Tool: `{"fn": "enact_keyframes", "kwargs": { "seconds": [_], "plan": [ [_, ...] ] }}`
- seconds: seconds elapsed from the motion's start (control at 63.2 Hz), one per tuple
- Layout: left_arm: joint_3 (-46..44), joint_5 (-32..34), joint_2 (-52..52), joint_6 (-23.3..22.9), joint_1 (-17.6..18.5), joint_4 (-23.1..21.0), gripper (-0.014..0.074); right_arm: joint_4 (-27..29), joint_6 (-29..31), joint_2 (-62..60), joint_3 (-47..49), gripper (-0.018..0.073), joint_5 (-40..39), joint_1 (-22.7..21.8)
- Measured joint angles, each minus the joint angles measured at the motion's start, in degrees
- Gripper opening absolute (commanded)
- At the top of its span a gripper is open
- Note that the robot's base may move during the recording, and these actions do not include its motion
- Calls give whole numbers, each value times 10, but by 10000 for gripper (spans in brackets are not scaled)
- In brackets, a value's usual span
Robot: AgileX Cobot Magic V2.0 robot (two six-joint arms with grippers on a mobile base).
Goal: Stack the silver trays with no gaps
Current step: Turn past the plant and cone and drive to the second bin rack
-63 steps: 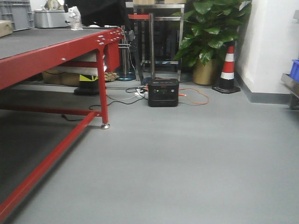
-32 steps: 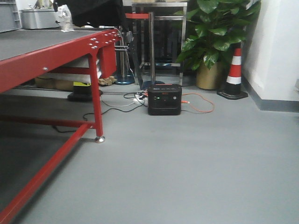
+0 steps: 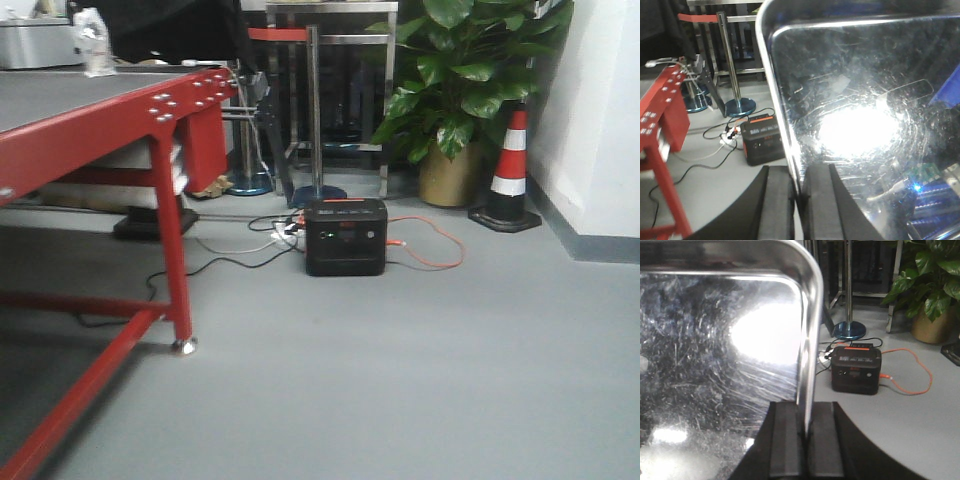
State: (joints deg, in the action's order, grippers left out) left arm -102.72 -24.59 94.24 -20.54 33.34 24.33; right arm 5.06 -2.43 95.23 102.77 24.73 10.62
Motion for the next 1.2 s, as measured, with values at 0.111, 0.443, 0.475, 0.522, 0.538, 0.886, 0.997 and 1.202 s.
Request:
{"fn": "enact_keyframes", "kwargs": {
  "seconds": [0.111, 0.443, 0.475, 0.522, 0.538, 0.886, 0.997, 1.202],
  "plan": [
    [0, 0, 0, 0, 0, 0, 11, 0, 0, 0, 0, -81, 0, 0],
    [0, 0, 0, 0, 0, 0, 11, 1, 0, 0, 0, -81, -2, 0],
    [0, 0, 0, 0, 0, 0, 11, 1, 0, 0, 0, -81, -2, 0],
    [0, 0, 0, 0, 0, 0, 11, 1, 0, 0, 0, -81, -3, 0],
    [0, 0, 0, 0, 0, 0, 11, 1, 0, 0, 0, -81, -3, 0],
    [0, 0, -1, 0, 0, 0, 11, 3, 0, 0, 0, -81, -5, 0],
    [0, 0, -1, 0, 0, 0, 11, 3, 0, 0, 0, -81, -6, 0],
    [0, 0, -1, 0, 0, 0, 11, 5, 0, 0, 0, -81, -7, 0]
  ]
}}
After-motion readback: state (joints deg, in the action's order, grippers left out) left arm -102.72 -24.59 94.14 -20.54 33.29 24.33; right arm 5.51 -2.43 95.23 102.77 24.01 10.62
